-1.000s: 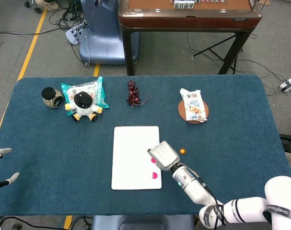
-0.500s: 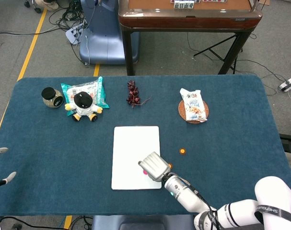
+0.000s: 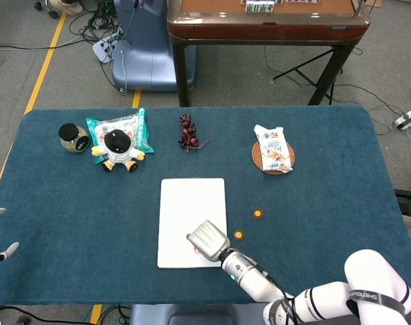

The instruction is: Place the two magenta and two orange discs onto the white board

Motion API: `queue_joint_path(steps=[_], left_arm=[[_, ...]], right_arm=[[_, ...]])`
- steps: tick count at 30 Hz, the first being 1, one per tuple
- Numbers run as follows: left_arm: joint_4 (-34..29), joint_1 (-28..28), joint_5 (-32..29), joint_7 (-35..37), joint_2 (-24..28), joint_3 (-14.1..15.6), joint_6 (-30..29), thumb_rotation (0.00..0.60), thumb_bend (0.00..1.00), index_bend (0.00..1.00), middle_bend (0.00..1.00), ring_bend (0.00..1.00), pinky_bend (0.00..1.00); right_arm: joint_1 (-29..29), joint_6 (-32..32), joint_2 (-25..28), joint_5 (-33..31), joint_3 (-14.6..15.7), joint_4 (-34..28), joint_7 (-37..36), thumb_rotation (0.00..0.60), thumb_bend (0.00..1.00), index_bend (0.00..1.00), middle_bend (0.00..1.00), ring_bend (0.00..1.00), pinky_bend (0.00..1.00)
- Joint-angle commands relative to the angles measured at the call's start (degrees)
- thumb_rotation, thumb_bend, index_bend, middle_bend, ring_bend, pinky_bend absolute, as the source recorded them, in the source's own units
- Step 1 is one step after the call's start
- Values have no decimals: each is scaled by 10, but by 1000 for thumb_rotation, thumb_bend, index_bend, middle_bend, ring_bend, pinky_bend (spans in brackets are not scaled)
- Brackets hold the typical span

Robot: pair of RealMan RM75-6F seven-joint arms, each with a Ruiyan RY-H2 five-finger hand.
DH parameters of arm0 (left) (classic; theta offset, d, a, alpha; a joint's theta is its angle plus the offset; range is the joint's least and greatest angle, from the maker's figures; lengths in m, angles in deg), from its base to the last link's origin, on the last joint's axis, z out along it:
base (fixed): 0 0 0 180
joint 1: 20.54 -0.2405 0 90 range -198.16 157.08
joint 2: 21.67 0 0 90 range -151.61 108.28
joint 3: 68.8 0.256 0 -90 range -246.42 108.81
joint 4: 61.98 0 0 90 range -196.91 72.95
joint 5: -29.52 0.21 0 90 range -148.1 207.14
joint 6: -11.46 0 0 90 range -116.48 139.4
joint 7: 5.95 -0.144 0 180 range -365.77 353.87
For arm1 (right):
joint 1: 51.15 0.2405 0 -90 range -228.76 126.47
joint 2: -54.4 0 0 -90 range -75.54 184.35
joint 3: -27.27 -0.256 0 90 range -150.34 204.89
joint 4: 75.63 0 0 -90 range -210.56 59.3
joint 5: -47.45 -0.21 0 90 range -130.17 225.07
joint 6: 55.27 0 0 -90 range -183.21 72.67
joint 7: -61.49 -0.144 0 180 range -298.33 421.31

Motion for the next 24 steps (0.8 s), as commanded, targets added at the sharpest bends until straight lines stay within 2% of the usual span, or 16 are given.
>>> queue_joint_path(steps=[1,8,16,24], left_arm=[[0,0,0,0,0,0,1,600,46,327,301,342,522],[-1,-1,0,2,1,0,1,600,46,327,301,342,522],[0,1,0,-6,-2,0,3,600,46,327,301,342,522],[1,2,-3,-14,-4,-1,5,600,46,327,301,342,522]], right_arm=[[1,-2,-4,0,-2,5,-5,600,58,409,1000,1000,1000],[-2,9,10,15,-1,-5,-10,600,57,395,1000,1000,1000],[-20,49,64,18,10,-49,12,600,129,395,1000,1000,1000],[-41,68,105,19,26,-63,9,600,156,395,1000,1000,1000]])
